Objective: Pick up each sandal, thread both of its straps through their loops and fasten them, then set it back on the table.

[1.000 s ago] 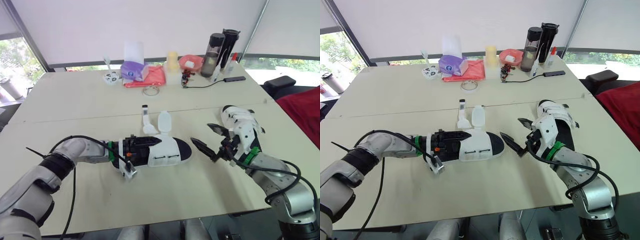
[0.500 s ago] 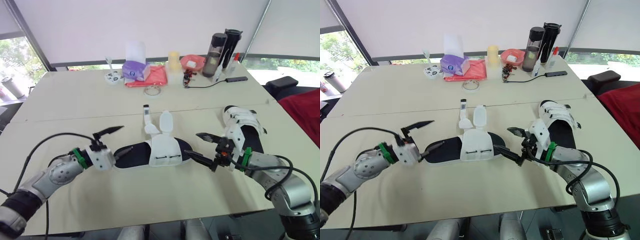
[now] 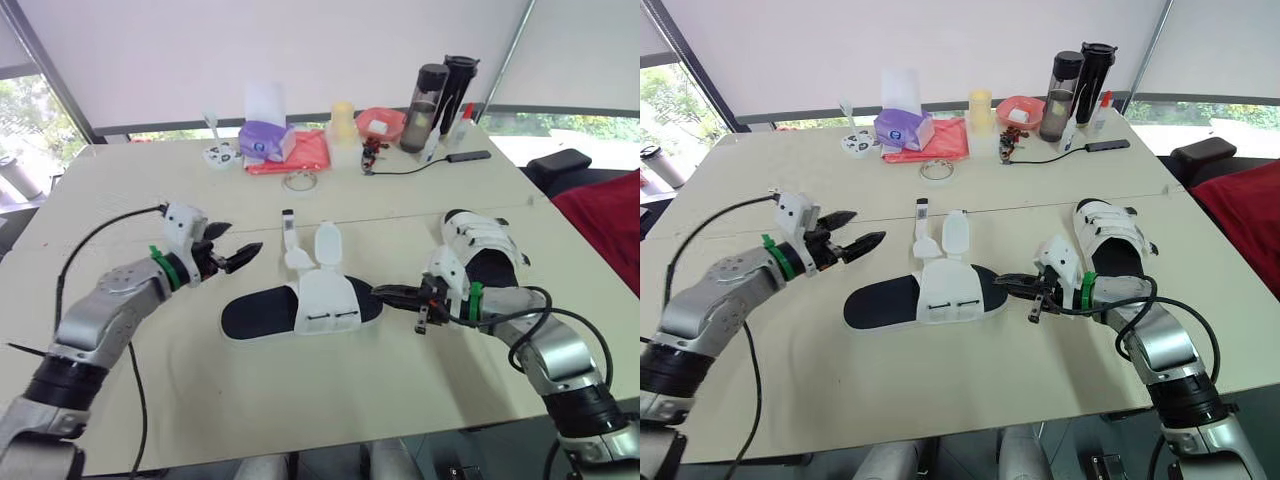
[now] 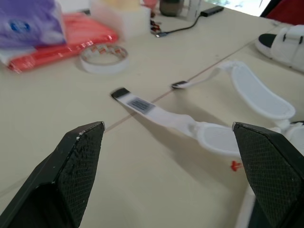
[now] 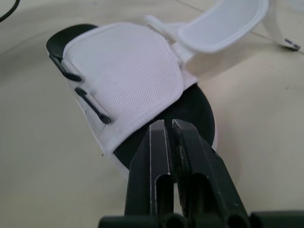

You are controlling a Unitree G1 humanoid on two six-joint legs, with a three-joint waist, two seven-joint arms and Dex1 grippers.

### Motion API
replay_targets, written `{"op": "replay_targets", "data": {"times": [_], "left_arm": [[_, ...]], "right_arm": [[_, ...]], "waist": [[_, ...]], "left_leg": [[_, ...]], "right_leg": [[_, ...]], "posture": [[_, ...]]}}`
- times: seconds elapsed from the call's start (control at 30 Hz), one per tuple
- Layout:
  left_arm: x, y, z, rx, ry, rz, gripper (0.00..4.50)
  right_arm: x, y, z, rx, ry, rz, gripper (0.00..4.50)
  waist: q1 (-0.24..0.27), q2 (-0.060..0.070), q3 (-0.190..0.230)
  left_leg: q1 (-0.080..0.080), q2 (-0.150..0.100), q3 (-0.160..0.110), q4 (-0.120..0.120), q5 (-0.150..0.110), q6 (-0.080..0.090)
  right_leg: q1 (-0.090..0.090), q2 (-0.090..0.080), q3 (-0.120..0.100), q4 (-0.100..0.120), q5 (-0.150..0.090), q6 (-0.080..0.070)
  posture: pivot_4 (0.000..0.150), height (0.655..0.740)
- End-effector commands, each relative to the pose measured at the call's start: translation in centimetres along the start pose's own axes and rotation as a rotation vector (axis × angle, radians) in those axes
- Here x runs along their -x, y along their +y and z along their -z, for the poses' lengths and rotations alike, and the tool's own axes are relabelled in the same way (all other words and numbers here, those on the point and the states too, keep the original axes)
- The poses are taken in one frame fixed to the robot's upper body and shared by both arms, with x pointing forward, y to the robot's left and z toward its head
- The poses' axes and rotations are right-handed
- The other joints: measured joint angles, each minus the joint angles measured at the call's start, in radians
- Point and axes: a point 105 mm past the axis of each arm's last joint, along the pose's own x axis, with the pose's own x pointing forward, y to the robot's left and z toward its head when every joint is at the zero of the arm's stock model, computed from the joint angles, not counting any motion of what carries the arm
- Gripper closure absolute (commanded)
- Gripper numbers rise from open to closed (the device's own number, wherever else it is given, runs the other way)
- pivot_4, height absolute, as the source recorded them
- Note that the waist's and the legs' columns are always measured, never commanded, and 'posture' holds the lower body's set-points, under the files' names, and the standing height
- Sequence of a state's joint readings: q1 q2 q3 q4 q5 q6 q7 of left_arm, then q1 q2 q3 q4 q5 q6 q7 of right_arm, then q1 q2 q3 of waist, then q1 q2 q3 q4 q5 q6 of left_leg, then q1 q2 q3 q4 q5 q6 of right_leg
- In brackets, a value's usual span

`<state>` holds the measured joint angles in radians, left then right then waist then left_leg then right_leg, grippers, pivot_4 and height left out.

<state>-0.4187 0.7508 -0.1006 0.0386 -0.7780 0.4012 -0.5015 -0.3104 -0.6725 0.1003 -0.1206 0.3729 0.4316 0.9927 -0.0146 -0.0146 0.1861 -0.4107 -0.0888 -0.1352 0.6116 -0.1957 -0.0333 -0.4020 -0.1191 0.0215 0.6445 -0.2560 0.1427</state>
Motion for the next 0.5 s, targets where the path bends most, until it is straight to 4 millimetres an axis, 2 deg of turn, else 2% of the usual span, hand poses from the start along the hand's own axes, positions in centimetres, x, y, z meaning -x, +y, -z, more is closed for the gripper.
{"op": "replay_targets", "data": {"times": [0.03,0.13,0.27,0.5], "left_arm": [[-0.8,1.2,-0.9,0.083,-0.016,-0.029,0.0],[-2.1,0.8,0.7,0.085,0.062,0.021,0.0],[-3.3,1.5,1.3,0.102,0.085,0.011,0.0],[-4.3,2.1,2.4,0.103,0.118,0.017,0.0]], "right_arm": [[0.0,0.0,-0.4,0.064,0.027,-0.036,4.44],[-0.6,0.0,-0.5,0.091,0.036,-0.054,4.44],[-1.2,0.0,-0.8,0.095,0.03,-0.078,4.44],[-2.7,0.1,0.1,0.079,0.054,-0.125,4.44]], "waist": [[0.002,0.0,0.0],[0.002,0.0,0.0],[0.002,0.0,0.0],[0.001,-0.001,0.0]], "left_leg": [[0.0,0.0,0.0,0.0,0.0,0.0],[0.0,0.0,0.0,0.001,0.0,0.0],[0.0,0.0,0.001,0.001,0.0,0.0],[0.0,0.0,0.001,0.0,0.0,0.0]], "right_leg": [[0.0,0.0,0.0,0.0,0.0,0.0],[0.001,0.0,0.0,0.0,0.0,0.0],[0.001,0.0,0.0,0.0,0.0,0.0],[0.0,0.0,0.0,-0.001,0.0,0.0]], "posture": [[0.15,0.74],[0.15,0.74],[0.15,0.74],[0.15,0.74]]}}
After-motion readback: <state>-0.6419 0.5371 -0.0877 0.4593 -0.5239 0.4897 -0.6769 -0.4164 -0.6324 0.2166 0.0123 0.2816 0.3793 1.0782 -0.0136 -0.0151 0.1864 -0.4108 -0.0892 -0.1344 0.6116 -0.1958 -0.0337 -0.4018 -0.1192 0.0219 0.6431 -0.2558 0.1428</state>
